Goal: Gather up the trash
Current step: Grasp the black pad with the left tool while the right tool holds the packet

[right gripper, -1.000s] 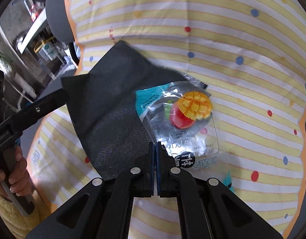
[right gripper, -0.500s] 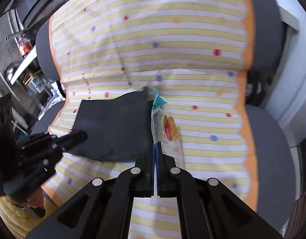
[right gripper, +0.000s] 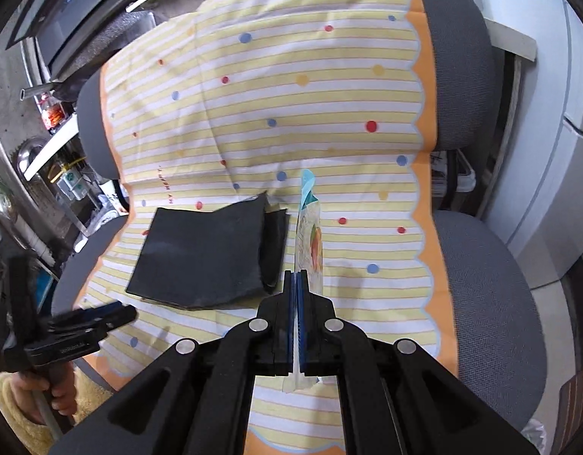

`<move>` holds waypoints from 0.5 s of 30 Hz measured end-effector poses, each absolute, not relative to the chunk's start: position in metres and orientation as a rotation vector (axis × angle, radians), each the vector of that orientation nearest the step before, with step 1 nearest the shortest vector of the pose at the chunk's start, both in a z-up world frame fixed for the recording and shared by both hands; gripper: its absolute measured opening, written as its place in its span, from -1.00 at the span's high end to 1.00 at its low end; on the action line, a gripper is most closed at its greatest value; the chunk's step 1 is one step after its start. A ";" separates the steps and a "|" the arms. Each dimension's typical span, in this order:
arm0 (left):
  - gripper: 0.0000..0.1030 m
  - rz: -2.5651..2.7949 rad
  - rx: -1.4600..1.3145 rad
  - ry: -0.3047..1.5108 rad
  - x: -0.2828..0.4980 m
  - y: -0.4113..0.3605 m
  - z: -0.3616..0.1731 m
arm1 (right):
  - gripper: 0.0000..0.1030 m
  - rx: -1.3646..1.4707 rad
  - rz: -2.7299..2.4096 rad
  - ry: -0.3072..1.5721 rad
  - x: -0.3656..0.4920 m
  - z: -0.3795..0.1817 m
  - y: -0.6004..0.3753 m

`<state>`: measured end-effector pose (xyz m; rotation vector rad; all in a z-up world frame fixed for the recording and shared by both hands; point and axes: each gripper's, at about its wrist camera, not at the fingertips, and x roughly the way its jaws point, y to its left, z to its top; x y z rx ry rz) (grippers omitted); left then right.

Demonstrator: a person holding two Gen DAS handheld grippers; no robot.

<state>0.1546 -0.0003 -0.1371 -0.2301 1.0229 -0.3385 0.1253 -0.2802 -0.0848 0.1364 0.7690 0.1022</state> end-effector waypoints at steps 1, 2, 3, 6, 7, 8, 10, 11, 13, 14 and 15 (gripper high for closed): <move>-0.05 -0.333 -0.246 1.020 0.159 0.002 -0.141 | 0.97 0.138 0.107 0.771 0.125 -0.086 -0.279; -0.05 -0.332 -0.254 1.022 0.162 0.003 -0.144 | 0.97 0.138 0.111 0.775 0.126 -0.087 -0.277; -0.05 -0.327 -0.274 1.031 0.167 0.004 -0.149 | 0.97 0.135 0.111 0.777 0.125 -0.089 -0.276; -0.04 -0.329 -0.338 1.028 0.177 0.005 -0.156 | 0.97 0.131 0.107 0.784 0.125 -0.091 -0.276; -0.04 -0.338 -0.344 1.021 0.180 0.005 -0.156 | 0.97 0.132 0.104 0.787 0.125 -0.092 -0.278; -0.04 -0.342 -0.357 1.014 0.186 0.004 -0.157 | 0.97 0.135 0.100 0.793 0.126 -0.093 -0.279; -0.04 -0.332 -0.376 0.997 0.194 0.003 -0.158 | 0.97 0.140 0.097 0.797 0.126 -0.095 -0.281; 0.03 -0.321 -0.384 0.991 0.200 0.002 -0.159 | 0.97 0.139 0.095 0.796 0.126 -0.095 -0.281; 0.37 -0.280 -0.372 0.987 0.211 0.001 -0.159 | 0.97 0.134 0.090 0.793 0.124 -0.093 -0.282; 0.63 -0.266 -0.360 0.988 0.215 0.001 -0.157 | 0.97 0.130 0.087 0.790 0.122 -0.091 -0.282; 0.72 -0.261 -0.355 0.970 0.217 0.002 -0.152 | 0.97 0.126 0.085 0.787 0.121 -0.090 -0.283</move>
